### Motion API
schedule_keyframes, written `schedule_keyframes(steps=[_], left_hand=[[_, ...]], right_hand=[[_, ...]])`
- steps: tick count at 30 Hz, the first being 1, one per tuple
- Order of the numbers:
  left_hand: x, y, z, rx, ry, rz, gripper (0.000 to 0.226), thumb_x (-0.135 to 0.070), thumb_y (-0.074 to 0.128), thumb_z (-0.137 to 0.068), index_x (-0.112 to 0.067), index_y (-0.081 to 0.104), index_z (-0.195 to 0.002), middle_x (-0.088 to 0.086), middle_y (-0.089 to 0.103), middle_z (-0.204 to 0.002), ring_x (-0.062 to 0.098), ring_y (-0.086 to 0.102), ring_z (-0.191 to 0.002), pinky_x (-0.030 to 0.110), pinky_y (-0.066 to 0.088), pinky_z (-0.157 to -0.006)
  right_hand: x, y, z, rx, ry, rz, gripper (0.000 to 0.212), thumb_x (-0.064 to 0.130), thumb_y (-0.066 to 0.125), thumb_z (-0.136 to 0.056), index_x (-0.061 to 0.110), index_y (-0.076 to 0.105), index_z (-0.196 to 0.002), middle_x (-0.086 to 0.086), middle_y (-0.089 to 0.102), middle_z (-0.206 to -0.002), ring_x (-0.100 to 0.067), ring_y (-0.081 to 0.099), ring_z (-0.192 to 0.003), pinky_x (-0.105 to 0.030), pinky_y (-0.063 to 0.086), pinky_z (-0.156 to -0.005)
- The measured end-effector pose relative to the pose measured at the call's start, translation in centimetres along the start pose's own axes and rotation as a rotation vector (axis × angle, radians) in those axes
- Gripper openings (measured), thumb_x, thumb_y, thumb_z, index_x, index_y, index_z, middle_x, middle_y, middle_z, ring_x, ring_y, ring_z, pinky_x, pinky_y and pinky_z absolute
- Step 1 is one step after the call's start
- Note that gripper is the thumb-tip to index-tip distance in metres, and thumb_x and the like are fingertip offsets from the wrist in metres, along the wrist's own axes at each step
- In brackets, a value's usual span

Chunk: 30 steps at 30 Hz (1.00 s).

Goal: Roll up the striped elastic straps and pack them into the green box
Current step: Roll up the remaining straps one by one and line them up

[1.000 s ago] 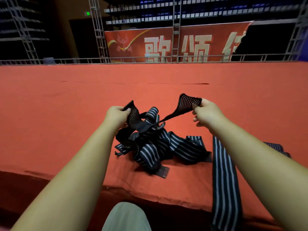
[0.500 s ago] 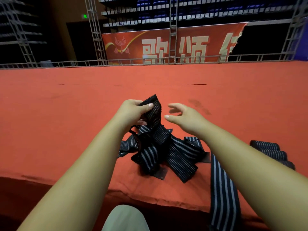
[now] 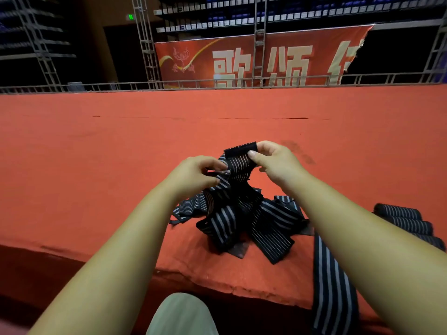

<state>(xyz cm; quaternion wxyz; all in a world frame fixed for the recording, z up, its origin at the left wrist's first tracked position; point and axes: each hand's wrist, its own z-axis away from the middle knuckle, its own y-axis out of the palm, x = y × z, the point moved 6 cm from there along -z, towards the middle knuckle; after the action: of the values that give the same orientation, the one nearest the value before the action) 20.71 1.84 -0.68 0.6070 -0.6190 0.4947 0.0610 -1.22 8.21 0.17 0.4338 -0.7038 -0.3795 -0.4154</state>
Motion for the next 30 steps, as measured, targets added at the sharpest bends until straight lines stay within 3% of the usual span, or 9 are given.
schedule_keyframes(steps=[4, 7, 10, 12, 15, 19, 22, 27, 30], left_hand=[[3.1, 0.2, -0.9, -0.205, -0.148, 0.034, 0.023, -0.015, 0.079, -0.093, -0.038, 0.084, -0.089, -0.011, 0.079, -0.079, 0.018, 0.079, -0.077, 0.045, 0.067, -0.077], [5.2, -0.6, -1.0, -0.263, -0.221, -0.133, 0.032, -0.025, 0.075, -0.092, -0.055, 0.077, -0.079, -0.013, 0.078, -0.084, 0.020, 0.076, -0.079, 0.042, 0.066, -0.078], [7.0, -1.8, -0.4, -0.274, -0.310, -0.262, 0.045, -0.017, 0.062, -0.089, -0.056, 0.072, -0.070, -0.006, 0.078, -0.095, 0.024, 0.075, -0.085, 0.041, 0.065, -0.080], [7.8, -1.9, -0.1, -0.175, -0.348, -0.297, 0.049, -0.007, 0.055, -0.089, -0.049, 0.074, -0.070, -0.001, 0.081, -0.100, 0.025, 0.075, -0.090, 0.038, 0.063, -0.083], [9.3, -0.6, 1.0, 0.146, -0.421, -0.339, 0.048, 0.002, 0.057, -0.092, -0.037, 0.081, -0.076, 0.009, 0.083, -0.105, 0.023, 0.069, -0.084, 0.028, 0.055, -0.066], [9.7, 0.7, 3.0, 0.511, -0.478, -0.246, 0.049, 0.001, 0.065, -0.092, -0.041, 0.086, -0.106, -0.008, 0.080, -0.105, 0.014, 0.066, -0.086, 0.026, 0.058, -0.065], [9.7, 0.9, 3.0, 0.531, -0.453, -0.104, 0.048, 0.004, 0.060, -0.091, -0.030, 0.087, -0.109, -0.003, 0.082, -0.110, 0.016, 0.067, -0.094, 0.034, 0.058, -0.078], [12.0, 1.2, 1.5, 0.391, -0.484, 0.117, 0.008, -0.007, 0.070, -0.101, -0.007, 0.075, -0.107, 0.014, 0.079, -0.102, 0.020, 0.071, -0.078, 0.030, 0.056, -0.069], [15.0, 0.1, -0.4, 0.274, -0.489, -0.226, 0.068, -0.050, 0.093, -0.080, -0.012, 0.067, -0.129, 0.009, 0.071, -0.123, 0.023, 0.071, -0.108, 0.038, 0.058, -0.094]], right_hand=[[-0.9, -0.8, 0.2, -0.010, 0.049, 0.085, 0.017, 0.026, 0.059, -0.110, 0.021, 0.073, -0.101, 0.004, 0.074, -0.087, -0.015, 0.064, -0.074, -0.030, 0.052, -0.071], [-1.7, -2.1, 0.2, -0.066, 0.088, 0.125, 0.024, 0.031, 0.056, -0.111, 0.019, 0.072, -0.099, 0.001, 0.072, -0.080, -0.016, 0.063, -0.065, -0.023, 0.049, -0.056], [-2.3, -3.0, -0.1, -0.065, 0.111, 0.137, 0.021, 0.032, 0.060, -0.109, 0.019, 0.073, -0.098, 0.001, 0.071, -0.077, -0.016, 0.061, -0.063, -0.028, 0.046, -0.060], [-2.2, -3.1, -0.2, -0.037, 0.121, 0.171, 0.020, 0.033, 0.062, -0.107, 0.020, 0.073, -0.098, 0.001, 0.071, -0.078, -0.017, 0.062, -0.065, -0.029, 0.045, -0.062], [-1.7, -2.2, 0.0, 0.029, 0.118, 0.202, 0.019, 0.035, 0.065, -0.106, 0.022, 0.074, -0.095, 0.004, 0.075, -0.080, -0.014, 0.067, -0.066, -0.028, 0.048, -0.062], [-1.3, 0.3, 0.0, 0.075, 0.065, 0.233, 0.017, 0.035, 0.067, -0.104, 0.024, 0.074, -0.092, 0.008, 0.075, -0.086, -0.009, 0.066, -0.074, -0.028, 0.047, -0.067], [-1.6, 2.8, 0.0, 0.148, 0.042, 0.206, 0.017, 0.032, 0.066, -0.105, 0.023, 0.074, -0.094, 0.011, 0.076, -0.081, -0.004, 0.066, -0.069, -0.028, 0.048, -0.069], [-2.7, 5.7, -0.9, 0.213, 0.014, 0.293, 0.015, 0.032, 0.066, -0.104, 0.022, 0.074, -0.097, 0.000, 0.080, -0.094, -0.017, 0.073, -0.084, -0.039, 0.058, -0.083], [-3.2, 6.9, -1.7, 0.250, 0.005, 0.333, 0.015, 0.034, 0.067, -0.104, 0.023, 0.074, -0.096, -0.003, 0.079, -0.096, -0.024, 0.074, -0.086, -0.045, 0.059, -0.086]])
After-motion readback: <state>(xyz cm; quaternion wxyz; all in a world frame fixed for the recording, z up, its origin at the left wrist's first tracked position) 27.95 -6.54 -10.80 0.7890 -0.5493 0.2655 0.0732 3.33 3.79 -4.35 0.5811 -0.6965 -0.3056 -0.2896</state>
